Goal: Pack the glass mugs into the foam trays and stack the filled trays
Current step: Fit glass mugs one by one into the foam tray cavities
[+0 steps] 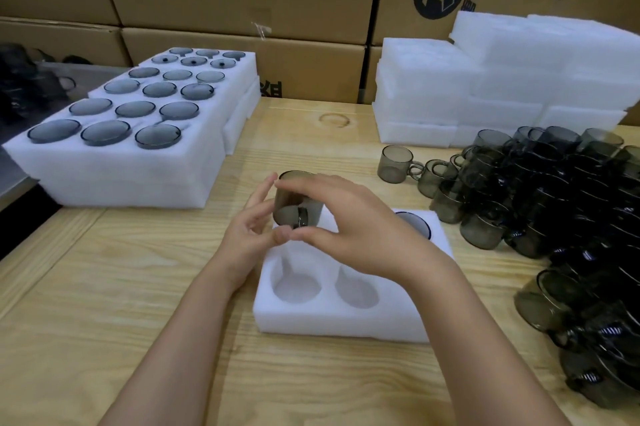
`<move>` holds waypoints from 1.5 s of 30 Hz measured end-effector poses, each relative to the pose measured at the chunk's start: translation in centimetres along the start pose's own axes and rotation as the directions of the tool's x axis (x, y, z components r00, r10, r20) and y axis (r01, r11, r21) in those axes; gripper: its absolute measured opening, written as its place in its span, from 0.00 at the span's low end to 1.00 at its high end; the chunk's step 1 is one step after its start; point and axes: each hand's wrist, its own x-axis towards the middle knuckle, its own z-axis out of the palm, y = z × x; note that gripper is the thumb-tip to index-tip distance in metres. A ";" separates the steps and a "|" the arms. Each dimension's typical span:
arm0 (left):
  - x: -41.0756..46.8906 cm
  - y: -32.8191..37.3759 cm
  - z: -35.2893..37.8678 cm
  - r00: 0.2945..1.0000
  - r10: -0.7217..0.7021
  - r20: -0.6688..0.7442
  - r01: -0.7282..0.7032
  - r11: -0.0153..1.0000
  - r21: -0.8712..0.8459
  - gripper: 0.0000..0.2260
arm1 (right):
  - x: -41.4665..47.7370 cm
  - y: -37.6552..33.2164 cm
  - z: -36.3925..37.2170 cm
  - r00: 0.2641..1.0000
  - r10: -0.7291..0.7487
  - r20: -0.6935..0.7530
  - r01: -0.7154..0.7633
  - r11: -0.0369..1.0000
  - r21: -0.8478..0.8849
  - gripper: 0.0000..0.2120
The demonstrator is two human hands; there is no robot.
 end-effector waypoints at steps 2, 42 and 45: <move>0.1 0.1 0.3 1.000 0.009 -0.006 -0.009 1.000 -0.002 0.28 | 0.0 0.5 0.0 0.988 0.083 -0.131 -0.065 0.988 0.137 0.27; 0.2 -0.2 0.5 0.978 -0.165 0.125 0.177 0.980 -0.092 0.28 | -2.2 5.7 -2.9 0.899 0.423 0.111 -0.393 0.893 -0.219 0.31; 0.2 -0.1 0.6 0.978 -0.167 0.128 0.181 0.978 -0.103 0.28 | -2.1 5.7 -2.5 0.897 0.432 0.092 -0.399 0.882 -0.253 0.33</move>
